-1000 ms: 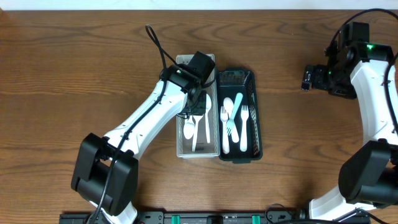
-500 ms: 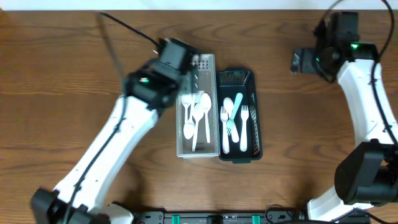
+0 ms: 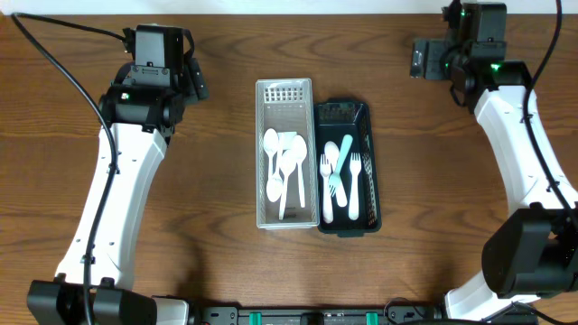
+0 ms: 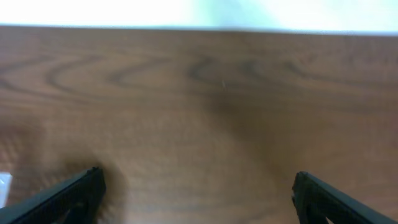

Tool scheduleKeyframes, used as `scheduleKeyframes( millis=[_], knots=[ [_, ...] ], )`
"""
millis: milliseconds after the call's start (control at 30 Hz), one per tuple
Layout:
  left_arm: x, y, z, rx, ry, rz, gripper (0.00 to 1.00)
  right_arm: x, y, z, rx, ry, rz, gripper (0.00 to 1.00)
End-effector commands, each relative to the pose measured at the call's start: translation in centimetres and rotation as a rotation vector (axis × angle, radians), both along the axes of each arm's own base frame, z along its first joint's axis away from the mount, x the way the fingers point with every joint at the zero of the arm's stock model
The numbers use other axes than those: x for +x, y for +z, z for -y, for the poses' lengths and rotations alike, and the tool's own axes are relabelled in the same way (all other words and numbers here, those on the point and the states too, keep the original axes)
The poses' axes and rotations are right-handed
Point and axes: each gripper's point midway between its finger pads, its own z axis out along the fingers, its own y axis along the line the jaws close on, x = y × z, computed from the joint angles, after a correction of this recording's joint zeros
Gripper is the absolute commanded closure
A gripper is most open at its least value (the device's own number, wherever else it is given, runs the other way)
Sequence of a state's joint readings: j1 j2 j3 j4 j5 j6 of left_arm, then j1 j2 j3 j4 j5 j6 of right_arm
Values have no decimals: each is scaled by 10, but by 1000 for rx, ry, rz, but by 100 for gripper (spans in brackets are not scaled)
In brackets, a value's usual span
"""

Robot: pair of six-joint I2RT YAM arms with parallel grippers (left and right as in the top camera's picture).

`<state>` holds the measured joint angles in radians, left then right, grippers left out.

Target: Pack container

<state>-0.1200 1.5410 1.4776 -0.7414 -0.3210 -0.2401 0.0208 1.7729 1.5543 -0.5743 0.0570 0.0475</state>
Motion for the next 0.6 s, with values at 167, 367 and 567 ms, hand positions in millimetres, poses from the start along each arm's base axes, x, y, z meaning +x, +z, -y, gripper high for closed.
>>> scheduleKeyframes(
  millis=[167,367,567],
  knots=[
    [-41,20,5,28,-67,83,2,-61,63,19,0,-60,122,1],
    [-98,18,13,3,-114,226,2,-143,48,19,-14,-70,166,1],
    [-156,-1,19,-20,-182,312,2,-231,25,10,-49,-49,253,1]
  ],
)
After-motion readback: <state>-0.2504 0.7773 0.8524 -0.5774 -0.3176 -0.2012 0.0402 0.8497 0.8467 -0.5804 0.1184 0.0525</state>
